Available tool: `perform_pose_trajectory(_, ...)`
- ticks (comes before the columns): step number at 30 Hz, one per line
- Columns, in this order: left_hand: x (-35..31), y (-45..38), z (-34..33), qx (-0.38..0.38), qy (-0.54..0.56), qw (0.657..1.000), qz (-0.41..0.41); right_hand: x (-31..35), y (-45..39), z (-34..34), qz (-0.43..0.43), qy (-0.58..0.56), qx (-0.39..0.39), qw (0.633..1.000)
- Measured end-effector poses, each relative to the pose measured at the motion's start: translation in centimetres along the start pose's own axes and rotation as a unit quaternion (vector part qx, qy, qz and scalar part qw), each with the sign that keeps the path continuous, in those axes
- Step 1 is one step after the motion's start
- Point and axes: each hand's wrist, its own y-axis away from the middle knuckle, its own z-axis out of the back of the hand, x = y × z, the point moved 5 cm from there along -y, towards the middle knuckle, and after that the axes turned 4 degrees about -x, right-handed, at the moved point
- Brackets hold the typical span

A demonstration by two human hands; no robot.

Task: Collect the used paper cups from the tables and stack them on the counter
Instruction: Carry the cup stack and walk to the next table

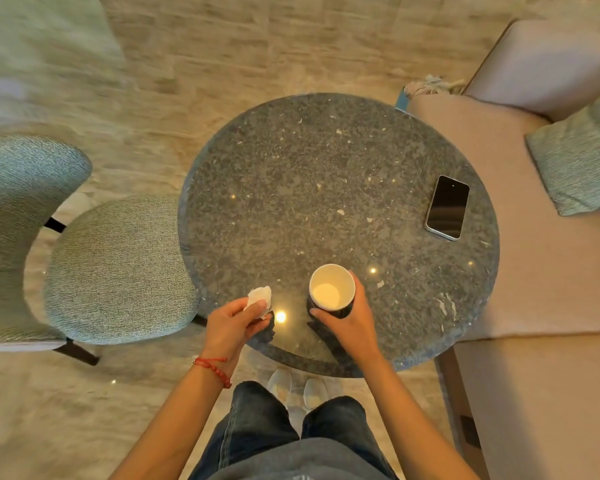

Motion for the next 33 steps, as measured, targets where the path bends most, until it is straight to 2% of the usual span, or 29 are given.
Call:
perform_pose_trajectory(7,-0.3,-0.8,0.1,0.004,-0.002,1.0,-0.002,-0.2,-0.2,-0.6,-0.025,-0.022,-0.046,0.998)
perform_pose_trajectory(16,-1.9,-1.8,1.1,0.007,0.013,1.0,-0.016,2.6,-0.6,-1.4,-0.016,-0.06,-0.008,0.998)
perform_pose_trajectory(25,-2.5,-0.8,3.1,-0.084,0.08,0.992,-0.045,5.0,-2.0,-3.0,0.018,-0.075,0.093,0.993)
perform_pose_trajectory(33,-0.3,2.4,3.6,-0.18,0.166,0.967,-0.072,5.9,-3.4,-3.4,0.054,-0.045,0.238,0.969)
